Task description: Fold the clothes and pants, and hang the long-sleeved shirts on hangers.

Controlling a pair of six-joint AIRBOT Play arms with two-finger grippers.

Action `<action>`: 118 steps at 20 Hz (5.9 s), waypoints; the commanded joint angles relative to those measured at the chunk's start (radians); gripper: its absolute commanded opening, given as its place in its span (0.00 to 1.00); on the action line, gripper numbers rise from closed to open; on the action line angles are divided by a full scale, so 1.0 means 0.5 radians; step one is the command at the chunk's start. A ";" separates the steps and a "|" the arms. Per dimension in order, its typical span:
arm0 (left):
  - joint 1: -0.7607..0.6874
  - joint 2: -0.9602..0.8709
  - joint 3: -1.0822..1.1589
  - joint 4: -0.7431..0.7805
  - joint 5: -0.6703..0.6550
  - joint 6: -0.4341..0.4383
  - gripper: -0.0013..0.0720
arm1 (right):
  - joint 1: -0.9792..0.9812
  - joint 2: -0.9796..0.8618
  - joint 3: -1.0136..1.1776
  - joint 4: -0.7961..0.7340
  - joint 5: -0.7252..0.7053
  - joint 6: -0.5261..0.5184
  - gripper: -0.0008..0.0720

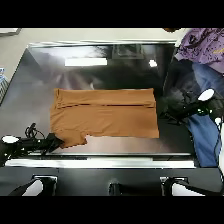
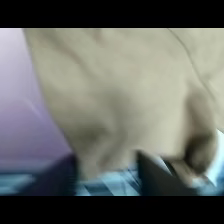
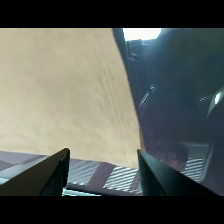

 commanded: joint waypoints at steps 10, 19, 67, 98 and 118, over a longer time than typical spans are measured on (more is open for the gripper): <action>-0.037 0.006 0.008 -0.040 -0.018 0.018 0.04 | -0.006 0.100 -0.255 -0.146 0.091 -0.225 0.85; -0.037 0.006 0.008 -0.040 -0.108 0.085 0.04 | -0.006 -0.028 -0.515 0.166 -0.240 -0.420 0.85; -0.546 -1.228 2.245 0.536 -0.451 -0.471 0.04 | 0.324 -0.381 0.557 -0.445 -0.240 0.087 0.05; -0.484 -1.632 2.896 0.506 -0.421 -0.502 0.48 | -0.217 -1.063 0.933 0.600 0.130 -0.105 0.92; -0.922 -1.683 2.890 0.273 -0.278 -0.654 0.04 | 0.063 -0.378 0.936 -0.055 -0.037 0.337 0.05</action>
